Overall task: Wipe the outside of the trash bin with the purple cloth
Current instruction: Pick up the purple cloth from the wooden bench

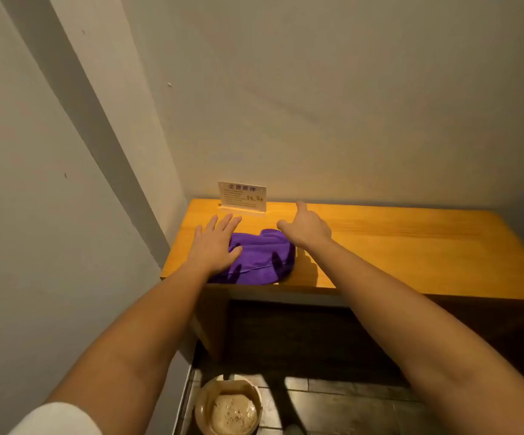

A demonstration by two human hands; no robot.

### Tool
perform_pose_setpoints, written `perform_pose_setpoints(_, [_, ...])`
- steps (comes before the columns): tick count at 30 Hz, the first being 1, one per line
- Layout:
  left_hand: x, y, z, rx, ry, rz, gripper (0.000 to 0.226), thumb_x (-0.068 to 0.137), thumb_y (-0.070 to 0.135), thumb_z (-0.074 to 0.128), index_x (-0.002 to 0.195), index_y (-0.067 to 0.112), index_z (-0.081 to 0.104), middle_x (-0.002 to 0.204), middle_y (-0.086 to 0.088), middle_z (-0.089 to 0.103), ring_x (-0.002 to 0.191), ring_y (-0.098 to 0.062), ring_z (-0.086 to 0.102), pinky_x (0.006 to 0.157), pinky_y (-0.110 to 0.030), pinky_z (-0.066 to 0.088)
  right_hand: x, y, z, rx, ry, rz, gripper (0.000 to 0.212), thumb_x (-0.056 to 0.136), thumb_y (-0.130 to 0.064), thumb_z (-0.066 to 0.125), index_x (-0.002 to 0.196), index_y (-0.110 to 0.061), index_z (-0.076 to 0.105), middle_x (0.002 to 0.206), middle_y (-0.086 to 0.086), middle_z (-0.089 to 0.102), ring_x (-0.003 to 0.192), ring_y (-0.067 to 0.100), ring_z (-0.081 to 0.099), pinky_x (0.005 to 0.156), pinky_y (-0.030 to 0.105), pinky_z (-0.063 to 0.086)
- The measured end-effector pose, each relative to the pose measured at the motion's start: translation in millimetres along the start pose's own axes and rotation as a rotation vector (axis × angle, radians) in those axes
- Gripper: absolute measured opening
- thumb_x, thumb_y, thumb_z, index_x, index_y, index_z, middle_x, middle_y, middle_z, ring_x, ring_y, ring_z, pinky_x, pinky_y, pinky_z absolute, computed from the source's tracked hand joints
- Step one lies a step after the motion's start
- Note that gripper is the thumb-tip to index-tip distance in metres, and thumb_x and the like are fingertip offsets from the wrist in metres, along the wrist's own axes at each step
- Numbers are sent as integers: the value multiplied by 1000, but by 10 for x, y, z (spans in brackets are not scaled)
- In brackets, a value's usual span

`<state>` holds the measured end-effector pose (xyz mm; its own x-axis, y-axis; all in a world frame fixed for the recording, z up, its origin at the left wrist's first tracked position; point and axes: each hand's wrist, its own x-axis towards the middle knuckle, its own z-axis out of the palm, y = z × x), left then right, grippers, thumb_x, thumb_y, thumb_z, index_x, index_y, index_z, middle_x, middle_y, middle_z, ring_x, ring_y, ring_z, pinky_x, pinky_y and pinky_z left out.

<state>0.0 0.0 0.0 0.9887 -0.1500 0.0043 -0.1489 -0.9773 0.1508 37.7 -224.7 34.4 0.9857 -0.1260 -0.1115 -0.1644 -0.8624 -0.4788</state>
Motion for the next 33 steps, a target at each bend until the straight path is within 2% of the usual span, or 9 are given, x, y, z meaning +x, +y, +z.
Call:
perform_pose_setpoints(2, [75, 24, 107, -53, -53, -60, 70, 100, 55, 46, 161, 33, 18, 166, -2, 31, 155, -32, 16, 122, -58, 17, 142, 48, 85, -115, -108, 28, 63, 93, -60, 55, 135, -14, 54, 126, 10, 68, 111, 33, 66, 74, 39, 50])
perform_pose_setpoints(6, [271, 24, 248, -229, -251, -145, 71, 99, 51, 55, 159, 39, 19, 161, -4, 41, 144, -32, 41, 110, -51, 41, 368, 124, 331, -195, -326, 12, 61, 92, -76, 50, 91, -15, 62, 107, 6, 73, 89, 24, 65, 65, 35, 48])
perform_pose_setpoints(10, [425, 24, 301, -139, -348, -150, 83, 96, 44, 64, 161, 36, 13, 162, -9, 35, 143, -35, 40, 109, -53, 45, 442, 139, 504, -167, -321, 39, 74, 88, -67, 65, 138, -14, 50, 135, 11, 61, 117, 31, 63, 77, 38, 50])
perform_pose_setpoints(15, [386, 74, 459, -271, -392, -287, 74, 95, 45, 65, 157, 22, 31, 151, -16, 44, 130, -37, 53, 107, -48, 46, 507, 238, 739, 58, -296, 97, 68, 85, -36, 78, 140, -14, 45, 139, 15, 53, 119, 36, 62, 83, 41, 54])
perform_pose_setpoints(18, [243, 68, 489, -336, -386, -271, 41, 91, 39, 71, 119, 10, 67, 115, -15, 71, 104, -33, 66, 88, -38, 52, 479, 253, 737, 339, -385, 142, 46, 78, -29, 80, 116, -14, 61, 116, 10, 70, 102, 30, 67, 83, 42, 58])
perform_pose_setpoints(21, [85, 25, 343, -490, -362, -290, 32, 90, 37, 75, 70, 14, 65, 73, -8, 65, 69, -24, 59, 60, -34, 38, 393, 175, 627, 403, -351, 21, 37, 71, -33, 77, 104, -23, 63, 97, 0, 71, 89, 24, 67, 68, 37, 52])
perform_pose_setpoints(24, [-106, 23, 136, -710, -254, -292, 30, 90, 34, 76, 80, 6, 69, 86, -6, 66, 77, -18, 59, 63, -28, 41, 316, 29, 467, 557, -364, -10, 42, 70, -32, 76, 108, -28, 57, 100, -3, 68, 88, 17, 63, 68, 36, 52])
perform_pose_setpoints(27, [-394, 107, -84, -1106, -130, -347, 13, 91, 35, 73, 93, 22, 72, 92, 9, 76, 91, -14, 70, 71, -23, 51, 235, -86, 300, 646, -308, -116, 65, 81, -24, 80, 137, -31, 47, 120, -2, 63, 99, 14, 63, 78, 32, 56])
perform_pose_setpoints(33, [-906, 354, -539, -1482, 134, -180, 22, 96, 23, 66, 117, 16, 74, 123, -3, 73, 116, -16, 66, 96, -27, 50, -282, -180, 21, 742, -306, -136, 86, 83, -41, 86, 154, -26, 39, 119, 4, 67, 107, 21, 68, 93, 42, 59])
